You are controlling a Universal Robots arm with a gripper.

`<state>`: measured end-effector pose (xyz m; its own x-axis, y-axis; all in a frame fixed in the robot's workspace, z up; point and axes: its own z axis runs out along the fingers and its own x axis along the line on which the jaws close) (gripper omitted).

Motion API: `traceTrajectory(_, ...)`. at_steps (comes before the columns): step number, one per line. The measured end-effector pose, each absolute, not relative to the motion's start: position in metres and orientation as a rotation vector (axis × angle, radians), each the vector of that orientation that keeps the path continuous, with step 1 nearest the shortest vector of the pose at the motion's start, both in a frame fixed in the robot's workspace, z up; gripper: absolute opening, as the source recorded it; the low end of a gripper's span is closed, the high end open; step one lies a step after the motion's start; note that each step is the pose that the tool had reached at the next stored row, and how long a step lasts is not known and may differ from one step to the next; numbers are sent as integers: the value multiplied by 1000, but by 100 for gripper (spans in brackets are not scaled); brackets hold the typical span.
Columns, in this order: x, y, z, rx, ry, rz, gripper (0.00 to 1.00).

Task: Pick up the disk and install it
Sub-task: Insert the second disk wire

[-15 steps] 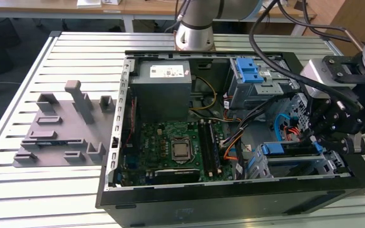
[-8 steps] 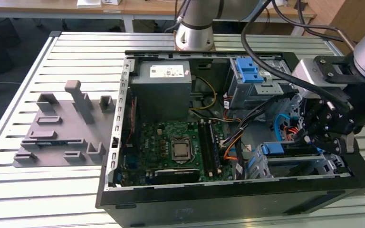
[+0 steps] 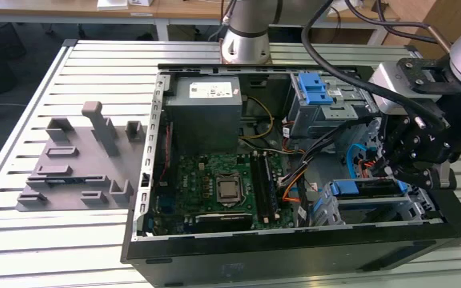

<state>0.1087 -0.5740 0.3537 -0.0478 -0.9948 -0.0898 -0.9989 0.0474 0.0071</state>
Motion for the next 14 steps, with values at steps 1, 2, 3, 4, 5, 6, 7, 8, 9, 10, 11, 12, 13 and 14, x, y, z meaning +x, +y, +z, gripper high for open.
traceTrajectory(1, 108, -574, 354, -2125, 2229, 103, 10)
traceTrajectory(2, 108, -574, 356, -2125, 2229, 103, 10)
traceTrajectory(3, 108, -573, 357, -2125, 2229, 104, 10)
traceTrajectory(4, 108, -572, 360, -2125, 2229, 104, 10)
traceTrajectory(5, 107, -572, 362, -2125, 2229, 104, 10)
traceTrajectory(6, 107, -570, 364, -2125, 2229, 104, 10)
traceTrajectory(7, 107, -569, 365, -2125, 2229, 104, 10)
traceTrajectory(8, 107, -567, 367, -2125, 2229, 104, 10)
traceTrajectory(9, 107, -565, 368, -2125, 2229, 104, 10)
traceTrajectory(10, 107, -563, 370, -2125, 2229, 104, 10)
traceTrajectory(11, 107, -561, 371, -2125, 2229, 104, 10)
traceTrajectory(12, 107, -559, 371, -2125, 2229, 104, 10)
traceTrajectory(13, 107, -557, 371, -2125, 2229, 104, 10)
traceTrajectory(14, 107, -555, 371, -2125, 2229, 104, 10)
